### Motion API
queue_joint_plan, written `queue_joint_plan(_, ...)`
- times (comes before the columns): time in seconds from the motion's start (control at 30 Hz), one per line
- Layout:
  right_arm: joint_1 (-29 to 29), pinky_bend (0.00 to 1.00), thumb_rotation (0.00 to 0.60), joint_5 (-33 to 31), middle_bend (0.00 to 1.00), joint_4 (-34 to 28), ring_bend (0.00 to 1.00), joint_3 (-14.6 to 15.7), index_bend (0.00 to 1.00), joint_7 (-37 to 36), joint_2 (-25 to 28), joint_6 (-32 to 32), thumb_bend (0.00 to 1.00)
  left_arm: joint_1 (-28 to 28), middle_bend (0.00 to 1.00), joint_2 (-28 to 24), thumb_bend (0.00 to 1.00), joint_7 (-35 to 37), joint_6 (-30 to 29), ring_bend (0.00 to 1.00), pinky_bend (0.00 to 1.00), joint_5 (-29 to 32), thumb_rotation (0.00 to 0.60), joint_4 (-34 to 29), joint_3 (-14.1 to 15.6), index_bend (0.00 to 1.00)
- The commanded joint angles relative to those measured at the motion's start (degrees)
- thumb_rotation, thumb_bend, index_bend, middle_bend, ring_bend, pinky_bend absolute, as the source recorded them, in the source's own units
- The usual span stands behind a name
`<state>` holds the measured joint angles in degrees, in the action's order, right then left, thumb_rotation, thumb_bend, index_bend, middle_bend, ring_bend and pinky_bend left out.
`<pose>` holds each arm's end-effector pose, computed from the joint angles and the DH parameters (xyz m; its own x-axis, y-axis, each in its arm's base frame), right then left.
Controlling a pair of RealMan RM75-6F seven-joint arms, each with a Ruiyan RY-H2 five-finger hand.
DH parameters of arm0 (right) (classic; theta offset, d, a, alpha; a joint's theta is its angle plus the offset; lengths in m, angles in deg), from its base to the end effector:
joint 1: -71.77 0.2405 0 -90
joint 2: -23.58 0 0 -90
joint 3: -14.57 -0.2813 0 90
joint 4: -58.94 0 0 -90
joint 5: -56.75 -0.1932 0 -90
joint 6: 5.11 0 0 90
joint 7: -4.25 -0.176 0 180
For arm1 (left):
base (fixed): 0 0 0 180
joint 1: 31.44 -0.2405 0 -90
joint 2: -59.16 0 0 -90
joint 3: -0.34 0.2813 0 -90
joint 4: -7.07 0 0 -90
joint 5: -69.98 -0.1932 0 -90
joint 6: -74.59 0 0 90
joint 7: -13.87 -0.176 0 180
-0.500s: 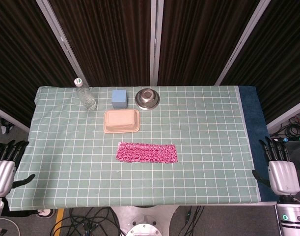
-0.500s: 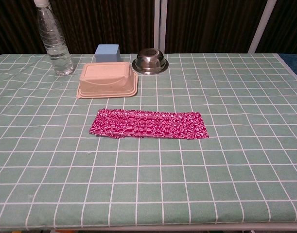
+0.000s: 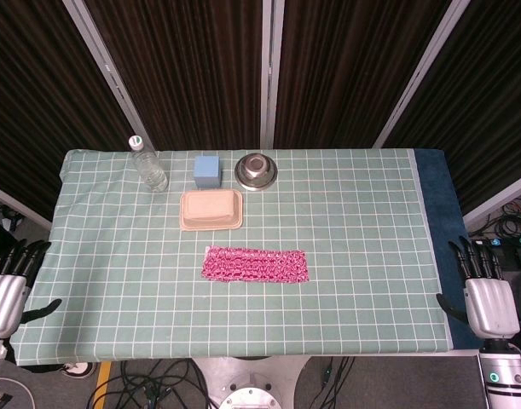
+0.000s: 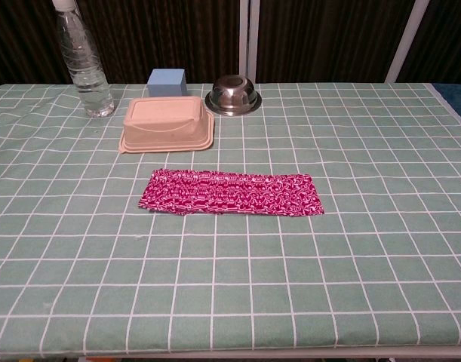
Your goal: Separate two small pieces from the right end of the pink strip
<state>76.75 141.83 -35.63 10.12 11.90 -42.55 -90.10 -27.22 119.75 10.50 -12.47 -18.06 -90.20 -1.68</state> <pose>-0.3168 -0.2187 0.1754 0.4464 0.0186 0.8946 -0.8948 -0.0003 0.4465 -0.3094 0.2060 0.1991 0.4293 -0.0136 0.9031 0.9023 -0.0378 -0.4295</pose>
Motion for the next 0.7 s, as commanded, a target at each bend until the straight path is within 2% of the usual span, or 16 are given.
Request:
queue_joint_plan(0.03,0.2,0.0,0.6,0.64,0.0,-0.06,0.0,0.52,0.0,0.54,-0.03,0.51,0.45,-0.27,0.11,-0.03,0.0,0.2,-0.19,0.04,0.14,-0.01,0.6,-0.12,0.21,0.11)
queue_joint_plan(0.13,0.2,0.0,0.6,1.89,0.01,0.58,0.0,0.68,0.0,-0.17,-0.08,-0.2,0.9,-0.59,0.11,0.39,0.0,0.66,-0.43,0.04,0.14,0.03,0.6,0.51,0.43,0.11)
queue_joint_plan(0.17,0.2,0.01,0.6,2.09,0.01,0.84,0.0,0.58,0.0,-0.53,-0.11,-0.47,0.96,-0.58,0.11,0.58,0.0,0.77,-0.36,0.04,0.14,0.17,0.6,0.78,0.4,0.11)
queue_joint_plan(0.2,0.23,0.07,0.6,2.19,0.04,1.16,0.04,0.4,0.0,-0.94,-0.15,-0.72,1.0,-0.53,0.11,0.84,0.0,0.88,-0.23,0.04,0.14,0.3,0.6,1.01,0.36,0.11)
queue_joint_plan(0.27,0.41,0.3,0.6,2.39,0.19,1.48,0.24,0.27,0.0,-1.86,-0.22,-0.71,1.0,-0.36,0.11,1.08,0.0,0.84,0.02,0.04,0.14,0.22,0.6,1.15,0.38,0.11)
queue_joint_plan(0.3,0.62,0.48,0.6,2.51,0.39,1.51,0.45,0.45,0.0,-2.69,-0.16,-0.15,1.0,-0.27,0.11,1.16,0.0,0.63,0.1,0.04,0.14,0.06,0.6,1.21,0.41,0.11)
queue_joint_plan(0.33,0.85,0.59,0.6,2.66,0.57,1.5,0.61,0.76,0.0,-3.31,-0.07,0.57,1.0,-0.23,0.11,1.21,0.0,0.5,0.11,0.04,0.14,-0.03,0.6,1.25,0.42,0.11)
queue_joint_plan(0.37,1.07,0.65,0.6,2.84,0.71,1.6,0.72,1.09,0.0,-3.78,-0.02,1.27,1.0,-0.23,0.11,1.25,0.0,0.48,0.1,0.04,0.14,-0.07,0.6,1.29,0.44,0.11)
queue_joint_plan(0.4,1.28,0.69,0.6,3.12,0.78,2.06,0.77,1.36,0.0,-3.78,-0.2,1.75,1.0,-0.28,0.11,1.3,0.0,0.54,0.08,0.04,0.14,-0.01,0.6,1.38,0.46,0.11)
queue_joint_plan(0.53,1.73,0.74,0.6,2.87,0.9,2.97,0.87,1.66,0.0,-2.5,-1.24,2.88,1.0,-0.39,0.11,1.45,0.0,0.68,0.31,0.04,0.14,0.51,0.6,1.72,0.5,0.11)
queue_joint_plan(0.7,2.85,0.75,0.6,3.02,0.92,2.04,0.88,2.16,0.0,0.42,-2.38,4.98,1.0,-0.4,0.11,1.65,0.0,1.04,0.36,0.04,0.14,0.45,0.6,2.19,0.57,0.11)
